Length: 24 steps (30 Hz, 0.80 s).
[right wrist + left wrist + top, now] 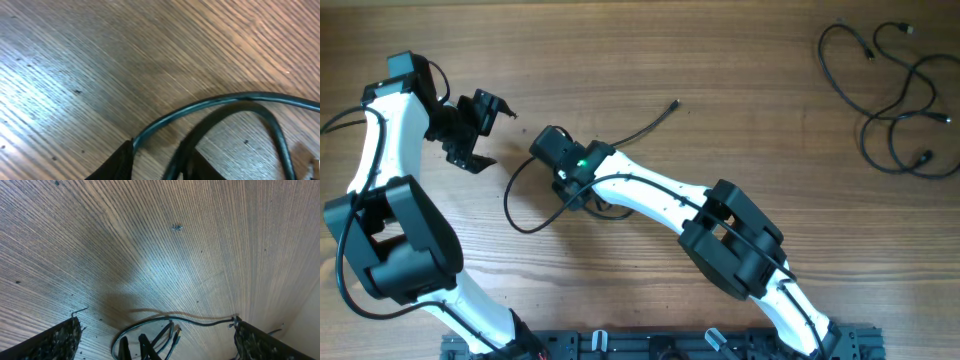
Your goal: Untangle cables
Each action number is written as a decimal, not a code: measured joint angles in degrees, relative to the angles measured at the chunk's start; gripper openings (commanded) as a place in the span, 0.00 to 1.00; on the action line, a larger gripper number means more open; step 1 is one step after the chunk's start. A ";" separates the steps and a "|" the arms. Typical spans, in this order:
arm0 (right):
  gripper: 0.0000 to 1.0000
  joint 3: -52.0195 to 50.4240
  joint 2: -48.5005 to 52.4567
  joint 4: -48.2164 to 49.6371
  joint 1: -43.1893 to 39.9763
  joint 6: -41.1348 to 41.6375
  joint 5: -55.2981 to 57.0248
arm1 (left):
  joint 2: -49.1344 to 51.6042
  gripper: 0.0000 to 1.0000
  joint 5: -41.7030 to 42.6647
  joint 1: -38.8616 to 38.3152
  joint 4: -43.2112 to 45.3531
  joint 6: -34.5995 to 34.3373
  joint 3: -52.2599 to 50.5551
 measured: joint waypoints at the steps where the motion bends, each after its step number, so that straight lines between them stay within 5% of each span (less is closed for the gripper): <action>1: 0.29 0.00 0.07 0.02 0.00 0.00 -0.37 | 0.00 1.00 0.00 0.00 -0.02 0.02 0.00; 17: 0.22 0.02 1.66 3.26 0.04 0.31 -1.18 | 0.00 1.00 -0.15 0.00 -0.22 0.00 0.00; 24: 0.04 0.02 1.75 3.63 0.04 1.86 -0.76 | 0.00 1.00 -0.17 0.00 -0.22 0.00 0.00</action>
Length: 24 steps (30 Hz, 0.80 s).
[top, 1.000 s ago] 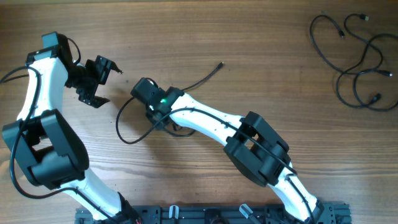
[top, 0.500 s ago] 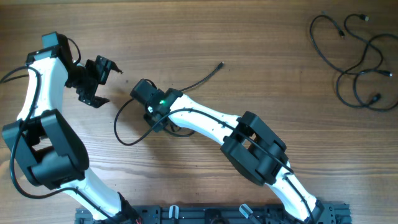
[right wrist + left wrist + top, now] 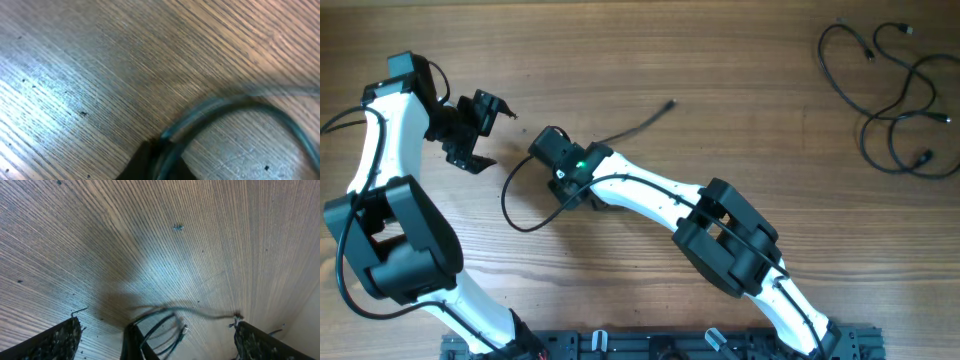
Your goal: Untangle cables
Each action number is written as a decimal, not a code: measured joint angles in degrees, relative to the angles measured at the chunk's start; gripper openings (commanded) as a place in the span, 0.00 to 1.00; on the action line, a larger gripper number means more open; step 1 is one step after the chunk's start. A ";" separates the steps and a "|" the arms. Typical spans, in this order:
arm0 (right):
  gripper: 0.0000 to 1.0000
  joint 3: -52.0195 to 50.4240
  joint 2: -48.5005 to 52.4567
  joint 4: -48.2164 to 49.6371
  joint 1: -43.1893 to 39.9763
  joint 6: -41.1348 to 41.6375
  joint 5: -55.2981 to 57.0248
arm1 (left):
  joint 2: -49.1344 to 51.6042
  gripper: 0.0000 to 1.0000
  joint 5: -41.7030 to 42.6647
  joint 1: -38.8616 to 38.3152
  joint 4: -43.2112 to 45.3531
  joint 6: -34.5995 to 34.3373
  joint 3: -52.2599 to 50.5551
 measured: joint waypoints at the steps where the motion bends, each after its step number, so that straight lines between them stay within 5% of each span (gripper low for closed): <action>1: 0.04 0.11 0.02 -0.09 0.00 0.26 0.02 | 0.00 1.00 0.00 0.00 0.00 0.00 0.00; 14: 0.04 1.73 -1.77 -5.46 -3.08 1.01 1.38 | 0.00 1.00 0.00 0.00 -0.04 0.00 0.00; 24: 0.04 1.92 -25.92 -10.49 -21.46 -0.15 2.58 | 0.00 1.00 0.00 0.00 -0.04 0.00 0.00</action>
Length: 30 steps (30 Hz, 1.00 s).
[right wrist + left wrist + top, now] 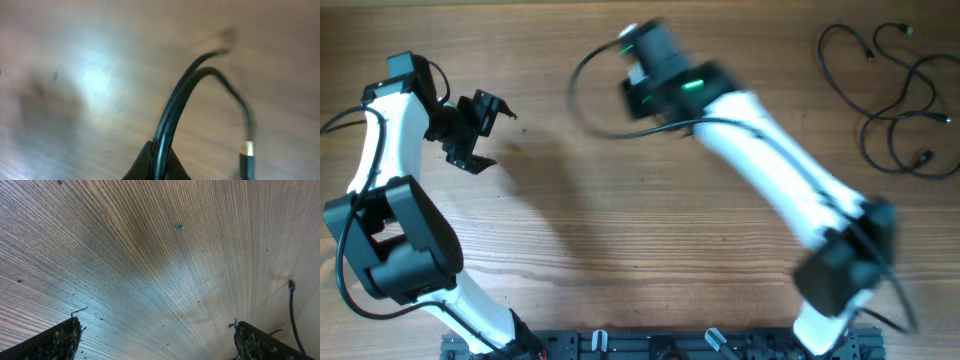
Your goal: Untangle cables
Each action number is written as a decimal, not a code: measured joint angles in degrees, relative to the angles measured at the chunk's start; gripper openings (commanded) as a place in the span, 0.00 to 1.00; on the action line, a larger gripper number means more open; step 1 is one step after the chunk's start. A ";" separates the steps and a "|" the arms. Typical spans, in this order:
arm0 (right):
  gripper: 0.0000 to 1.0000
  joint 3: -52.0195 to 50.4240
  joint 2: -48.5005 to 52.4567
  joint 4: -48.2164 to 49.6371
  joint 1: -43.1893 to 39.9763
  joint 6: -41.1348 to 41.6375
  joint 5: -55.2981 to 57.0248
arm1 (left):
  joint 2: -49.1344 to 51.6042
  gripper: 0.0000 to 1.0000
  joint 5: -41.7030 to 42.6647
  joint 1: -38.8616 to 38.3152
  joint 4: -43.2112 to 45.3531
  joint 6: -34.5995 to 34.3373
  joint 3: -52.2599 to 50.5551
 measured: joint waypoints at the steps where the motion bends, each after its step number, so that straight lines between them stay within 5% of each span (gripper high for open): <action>1: 0.04 0.22 -2.47 -1.07 -2.40 -0.17 0.09 | 0.00 1.00 0.00 0.00 -0.02 0.00 0.00; 11: 0.04 0.44 -12.22 -9.35 -20.50 -1.29 0.44 | 0.00 1.00 0.00 0.00 -0.02 0.00 0.00; 23: 0.05 0.44 -21.59 -12.17 -33.33 -1.53 2.80 | 0.00 1.00 0.00 0.00 -0.22 0.00 0.00; 30: 0.04 0.44 -22.77 -12.94 -34.80 -8.46 -0.72 | 0.00 1.00 0.00 0.00 -0.22 0.02 0.00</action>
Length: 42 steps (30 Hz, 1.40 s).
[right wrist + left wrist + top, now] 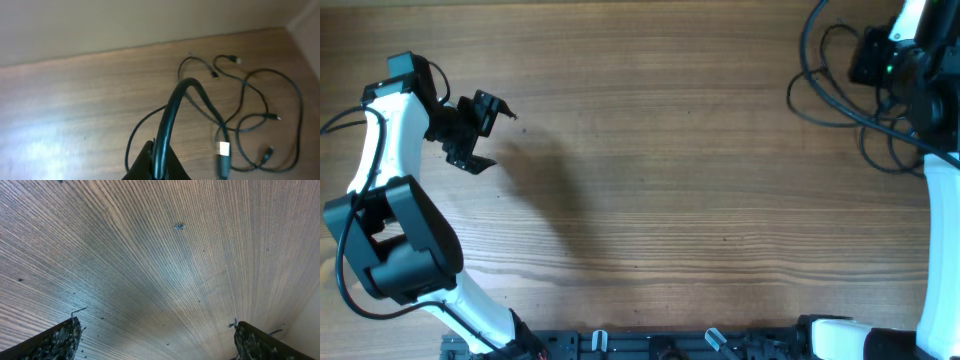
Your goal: Untangle cables
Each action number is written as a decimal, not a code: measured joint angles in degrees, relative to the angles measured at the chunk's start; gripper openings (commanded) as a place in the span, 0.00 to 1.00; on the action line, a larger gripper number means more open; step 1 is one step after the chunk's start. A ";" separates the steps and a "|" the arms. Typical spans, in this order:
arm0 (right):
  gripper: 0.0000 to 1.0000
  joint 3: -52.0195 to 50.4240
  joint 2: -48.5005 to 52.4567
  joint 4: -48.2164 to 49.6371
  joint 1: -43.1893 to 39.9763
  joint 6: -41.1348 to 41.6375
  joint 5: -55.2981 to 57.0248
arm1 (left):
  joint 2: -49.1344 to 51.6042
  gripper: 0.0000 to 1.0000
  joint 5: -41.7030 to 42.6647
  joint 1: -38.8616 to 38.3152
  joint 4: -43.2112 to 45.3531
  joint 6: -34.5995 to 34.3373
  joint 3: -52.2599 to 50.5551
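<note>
My right gripper (157, 161) is shut on a thick black cable (169, 117) that arches up out of the jaws. Its USB plug (222, 150) dangles beside it. In the overhead view the right gripper (878, 58) hangs at the far right back of the table, and the held cable's loop (798, 92) droops to its left. Below it lies a pile of thin black cables (255, 117), also at the right edge (910, 120). My left gripper (478, 125) rests at the far left, open, with its fingers (56, 341) spread wide over bare wood.
The wooden table (650, 190) spreads between the two arms. A pale wall (125, 22) rises behind the table's far edge. The arm bases and a black rail (660, 345) sit along the front edge.
My right gripper, still holding the black cable, has moved from the back middle of the table to the far right, above the cable pile. The left arm has not moved.
The right gripper was low over the black cable at the left-centre of the table, near the open left gripper. Then it pinched the cable there. Then it held the cable up at the back middle, and now over the pile on the right.
</note>
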 measured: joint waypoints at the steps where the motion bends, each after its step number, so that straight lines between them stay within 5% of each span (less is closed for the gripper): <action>1: 0.04 0.00 0.35 -0.26 0.00 -0.87 -0.39 | 0.00 1.00 0.00 0.00 -0.04 0.00 0.00; 25: 0.04 -2.01 35.01 -0.44 -6.88 -12.57 24.90 | 0.00 1.00 0.00 0.00 -0.74 -0.02 0.00; 38: 0.04 -2.25 36.28 -2.29 -9.46 -9.64 33.53 | 0.00 1.00 0.00 0.00 -1.25 -0.02 0.00; 42: 0.12 -2.25 36.28 -4.61 -9.60 -8.90 32.28 | 0.00 1.00 -0.02 0.00 -1.27 -0.02 0.00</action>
